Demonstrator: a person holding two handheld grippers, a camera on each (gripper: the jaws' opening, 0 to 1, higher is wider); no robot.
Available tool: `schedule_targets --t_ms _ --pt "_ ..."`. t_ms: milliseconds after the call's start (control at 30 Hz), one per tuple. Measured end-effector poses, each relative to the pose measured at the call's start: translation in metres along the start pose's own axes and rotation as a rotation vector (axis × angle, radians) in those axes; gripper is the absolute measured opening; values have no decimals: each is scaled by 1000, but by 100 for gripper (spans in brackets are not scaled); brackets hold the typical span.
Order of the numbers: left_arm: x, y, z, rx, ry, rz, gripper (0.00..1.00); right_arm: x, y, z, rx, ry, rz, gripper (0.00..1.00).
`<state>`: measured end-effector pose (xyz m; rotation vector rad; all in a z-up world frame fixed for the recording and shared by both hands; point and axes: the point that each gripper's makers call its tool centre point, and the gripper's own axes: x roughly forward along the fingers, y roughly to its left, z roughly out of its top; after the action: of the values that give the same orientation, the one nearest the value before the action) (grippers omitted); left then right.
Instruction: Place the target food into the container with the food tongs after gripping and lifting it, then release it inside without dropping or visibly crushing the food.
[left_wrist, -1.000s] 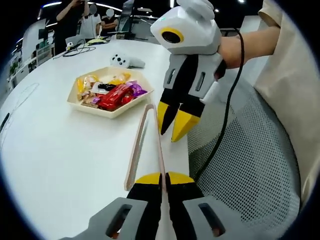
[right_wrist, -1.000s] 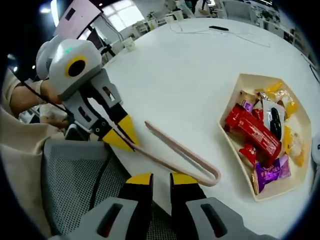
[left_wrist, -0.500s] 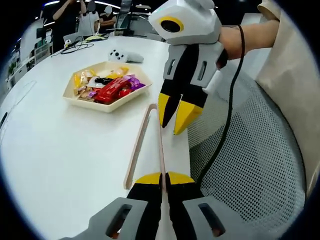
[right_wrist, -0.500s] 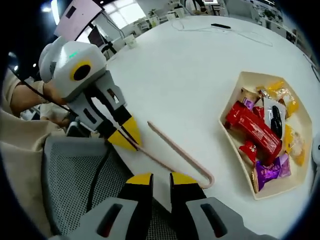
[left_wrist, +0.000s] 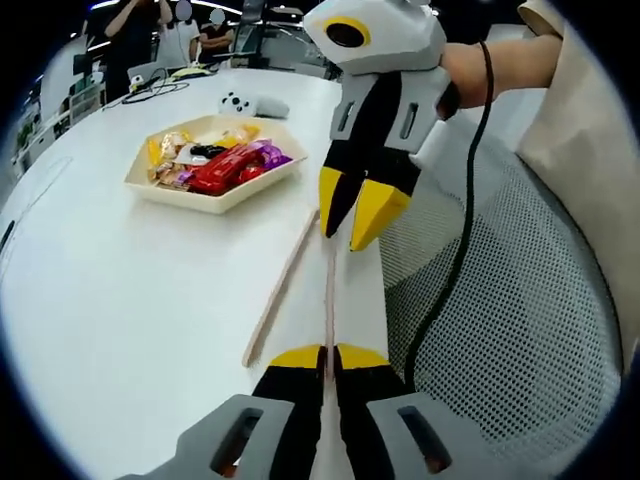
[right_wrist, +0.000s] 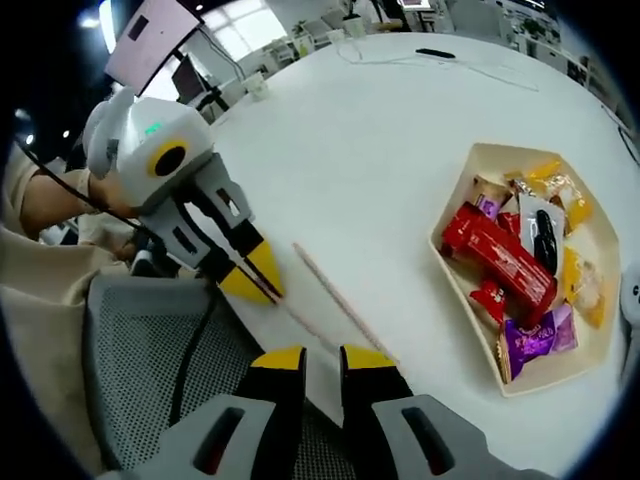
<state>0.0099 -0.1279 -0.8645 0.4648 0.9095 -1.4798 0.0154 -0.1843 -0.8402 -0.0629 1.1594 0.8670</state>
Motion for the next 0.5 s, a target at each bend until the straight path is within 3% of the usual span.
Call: schedule_targets --t_ms 233,500 --pt "0 1 0 -23 -6 1 2 -4 1 0 -5 -5 -12 12" --pt "0 -1 0 -72 2 -13 2 -16 -4 9 -8 -63 -61 12"
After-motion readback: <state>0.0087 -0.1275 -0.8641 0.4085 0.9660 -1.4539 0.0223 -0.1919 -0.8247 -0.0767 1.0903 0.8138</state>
